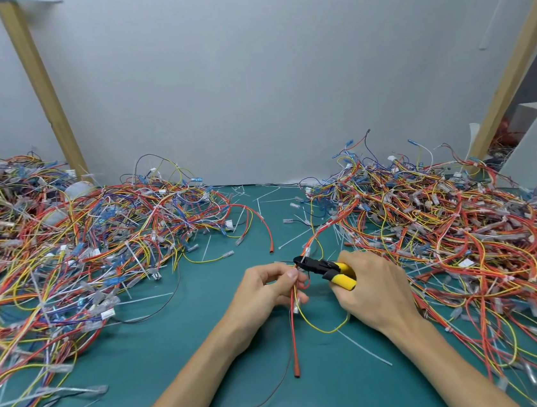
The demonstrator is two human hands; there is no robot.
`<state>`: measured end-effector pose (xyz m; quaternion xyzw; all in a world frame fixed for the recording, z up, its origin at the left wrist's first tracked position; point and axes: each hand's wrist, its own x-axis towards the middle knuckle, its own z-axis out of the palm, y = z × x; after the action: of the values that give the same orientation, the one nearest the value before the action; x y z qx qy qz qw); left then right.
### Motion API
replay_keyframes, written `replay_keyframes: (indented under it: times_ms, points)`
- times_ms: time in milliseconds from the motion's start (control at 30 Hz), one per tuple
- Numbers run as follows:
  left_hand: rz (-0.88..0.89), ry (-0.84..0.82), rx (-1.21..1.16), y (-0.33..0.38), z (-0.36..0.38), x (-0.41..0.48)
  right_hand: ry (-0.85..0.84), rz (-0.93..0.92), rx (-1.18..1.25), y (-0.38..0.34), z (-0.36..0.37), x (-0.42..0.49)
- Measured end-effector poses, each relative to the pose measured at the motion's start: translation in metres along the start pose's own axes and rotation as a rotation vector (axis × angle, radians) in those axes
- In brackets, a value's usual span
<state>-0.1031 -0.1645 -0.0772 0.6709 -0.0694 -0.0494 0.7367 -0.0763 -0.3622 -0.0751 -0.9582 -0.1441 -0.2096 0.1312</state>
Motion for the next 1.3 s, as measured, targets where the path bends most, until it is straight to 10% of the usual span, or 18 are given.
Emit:
replay_keyframes:
  times_ms: [833,1300]
  points:
    - [-0.003,0.029,-0.014,-0.0021,-0.0008,0.0017,0.132,-0.106,-0.088,-0.0012,-0.0024,0.0022]
    - [0.036,0.054,0.004,-0.0034,-0.0031,0.0014,-0.112,-0.042,-0.041,0.0001,-0.0034,0.0017]
